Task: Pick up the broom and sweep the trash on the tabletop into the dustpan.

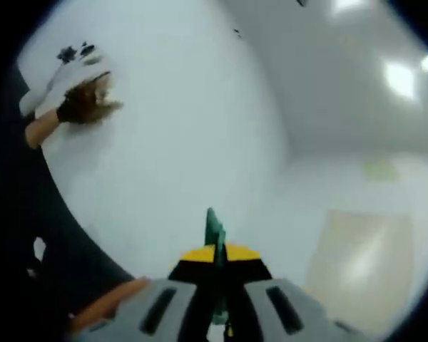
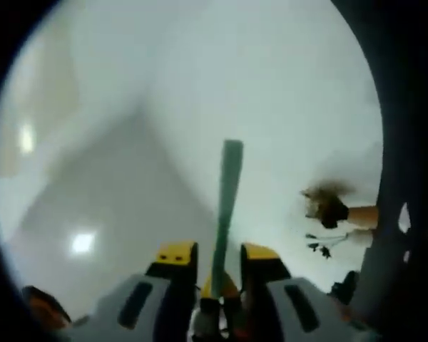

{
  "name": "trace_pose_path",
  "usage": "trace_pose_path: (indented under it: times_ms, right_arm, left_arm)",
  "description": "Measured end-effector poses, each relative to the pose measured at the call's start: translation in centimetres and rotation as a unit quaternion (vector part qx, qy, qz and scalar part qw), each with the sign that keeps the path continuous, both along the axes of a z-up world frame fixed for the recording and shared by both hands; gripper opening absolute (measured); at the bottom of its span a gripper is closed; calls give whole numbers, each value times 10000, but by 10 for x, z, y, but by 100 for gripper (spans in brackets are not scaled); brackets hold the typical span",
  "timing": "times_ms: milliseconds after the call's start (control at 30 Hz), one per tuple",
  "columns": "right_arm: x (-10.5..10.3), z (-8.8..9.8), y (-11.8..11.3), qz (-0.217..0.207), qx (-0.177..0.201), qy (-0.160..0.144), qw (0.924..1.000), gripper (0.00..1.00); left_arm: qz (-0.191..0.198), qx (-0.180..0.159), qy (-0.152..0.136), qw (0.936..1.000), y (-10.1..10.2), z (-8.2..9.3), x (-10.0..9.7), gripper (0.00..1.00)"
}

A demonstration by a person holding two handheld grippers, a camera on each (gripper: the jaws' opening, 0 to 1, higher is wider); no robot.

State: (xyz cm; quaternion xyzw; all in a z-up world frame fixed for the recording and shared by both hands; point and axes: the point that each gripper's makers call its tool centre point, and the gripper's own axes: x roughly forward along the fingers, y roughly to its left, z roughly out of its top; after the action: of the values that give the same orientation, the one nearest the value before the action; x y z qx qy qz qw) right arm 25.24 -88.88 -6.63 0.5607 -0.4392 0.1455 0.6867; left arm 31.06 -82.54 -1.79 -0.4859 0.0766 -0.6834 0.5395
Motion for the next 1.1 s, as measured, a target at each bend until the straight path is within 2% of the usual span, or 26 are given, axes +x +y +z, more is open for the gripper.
trace_pose_path:
  times_ms: [100,400,767,867,967,1100]
  right_arm:
    - [-4,-3,-11,-156,169,-52,9997,23]
    - [-3,2,-16,-253,169,-113,9995,21]
    - [1,-3,-22,-271,272,-27,9993,10]
    - [2,-4,-23,-109,338,-64,9993,8]
    - [1,-3,-24,-62,298,-11,9995,6]
    - [0,-3,-20,-132,209,223,9994,5]
  left_arm:
    - [3,-59,94,9999,3,0,2,2]
    - [-38,-60,54,10000,3,-3,-4,2]
    - [-41,-35,90,9999,3,-8,-2,2]
    - [-41,-17,124,9999,3,-10,-1,2]
    - [-23,7,185,9998,2,-14,2,2]
    - [-11,55,250,9997,2,-18,4,3]
